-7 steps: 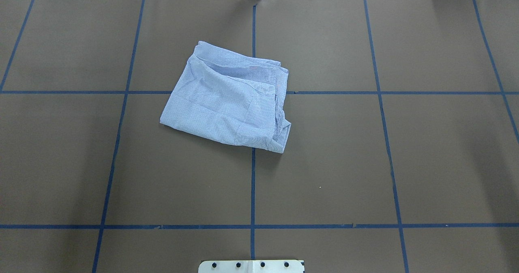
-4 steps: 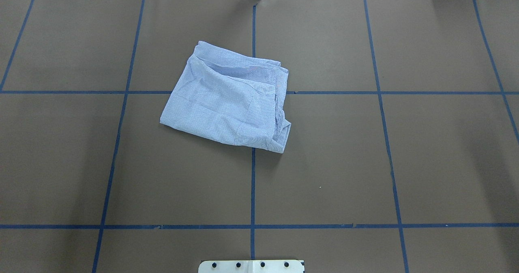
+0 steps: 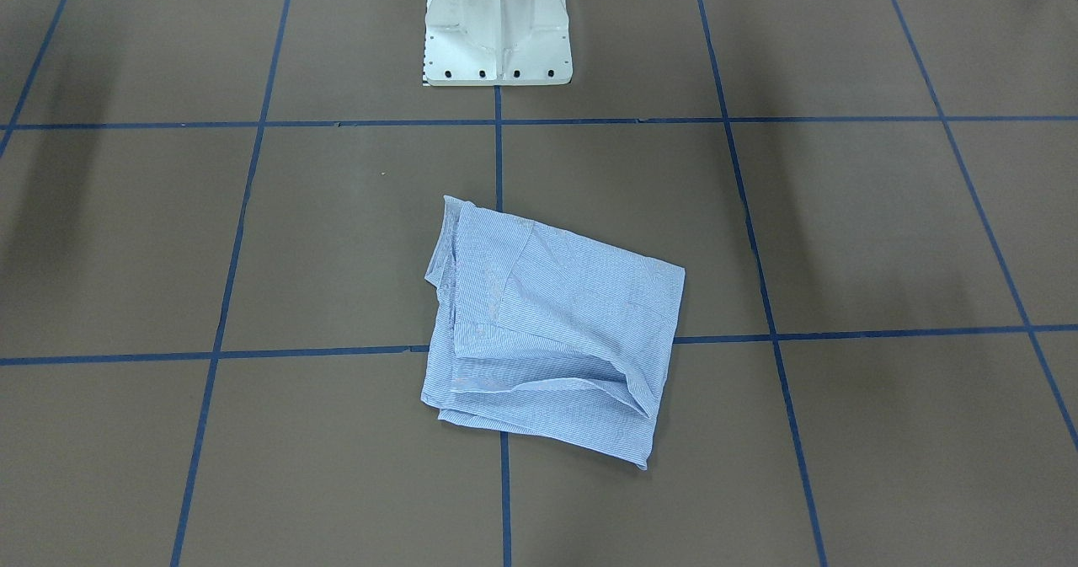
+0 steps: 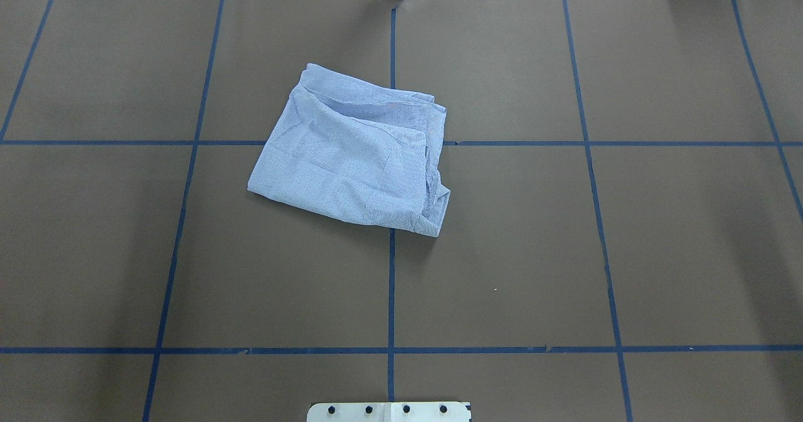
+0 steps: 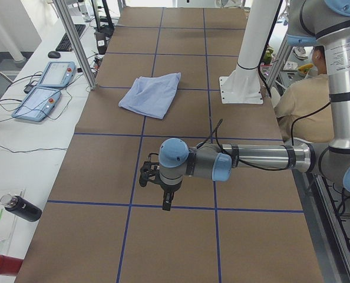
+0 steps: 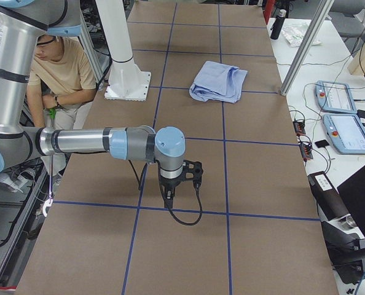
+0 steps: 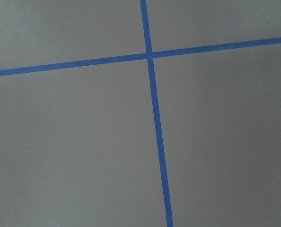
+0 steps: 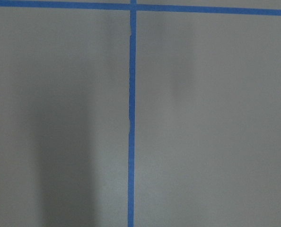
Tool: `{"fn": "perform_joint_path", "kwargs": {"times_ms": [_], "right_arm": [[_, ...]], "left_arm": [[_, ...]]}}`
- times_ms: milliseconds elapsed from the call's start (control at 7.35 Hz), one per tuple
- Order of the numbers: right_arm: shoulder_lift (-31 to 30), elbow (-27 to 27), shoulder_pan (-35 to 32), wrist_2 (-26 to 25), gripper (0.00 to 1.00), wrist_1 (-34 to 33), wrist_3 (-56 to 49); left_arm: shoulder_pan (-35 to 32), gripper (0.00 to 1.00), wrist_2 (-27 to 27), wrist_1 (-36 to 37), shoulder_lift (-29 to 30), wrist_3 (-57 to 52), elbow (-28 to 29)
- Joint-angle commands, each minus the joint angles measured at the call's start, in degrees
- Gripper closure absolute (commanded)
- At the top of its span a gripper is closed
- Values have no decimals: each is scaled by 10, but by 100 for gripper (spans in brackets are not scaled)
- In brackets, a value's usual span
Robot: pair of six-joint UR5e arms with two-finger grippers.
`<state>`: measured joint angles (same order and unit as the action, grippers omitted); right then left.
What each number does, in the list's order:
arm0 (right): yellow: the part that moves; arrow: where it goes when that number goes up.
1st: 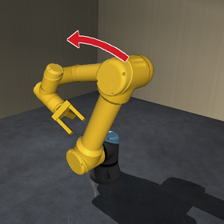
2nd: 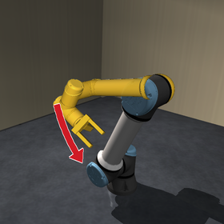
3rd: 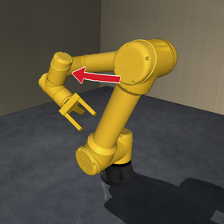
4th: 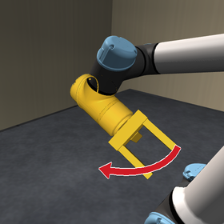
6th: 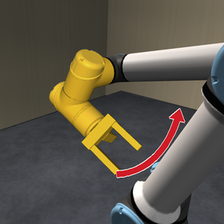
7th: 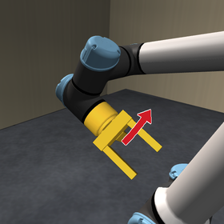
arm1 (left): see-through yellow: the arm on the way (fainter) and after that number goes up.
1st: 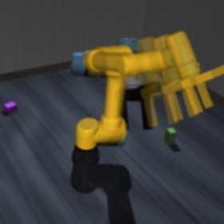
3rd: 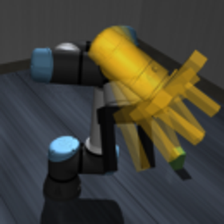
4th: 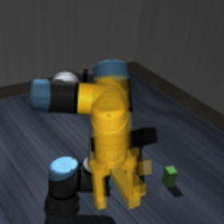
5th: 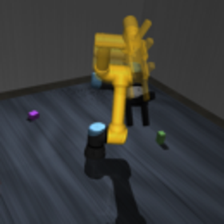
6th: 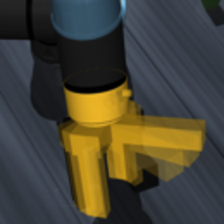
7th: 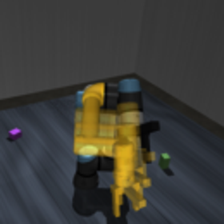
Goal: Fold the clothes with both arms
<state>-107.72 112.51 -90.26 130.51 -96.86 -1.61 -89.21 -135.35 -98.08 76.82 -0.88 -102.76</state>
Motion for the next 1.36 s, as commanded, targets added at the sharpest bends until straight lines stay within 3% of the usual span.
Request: {"fn": "perform_joint_path", "kwargs": {"times_ms": [0, 1225], "right_arm": [[1, 1, 0, 1, 0, 1, 0], [0, 17, 0, 0, 0, 1, 0]], "left_arm": [[0, 0, 0, 0, 0, 0, 0], [0, 0, 0, -1, 3, 0, -3]]}}
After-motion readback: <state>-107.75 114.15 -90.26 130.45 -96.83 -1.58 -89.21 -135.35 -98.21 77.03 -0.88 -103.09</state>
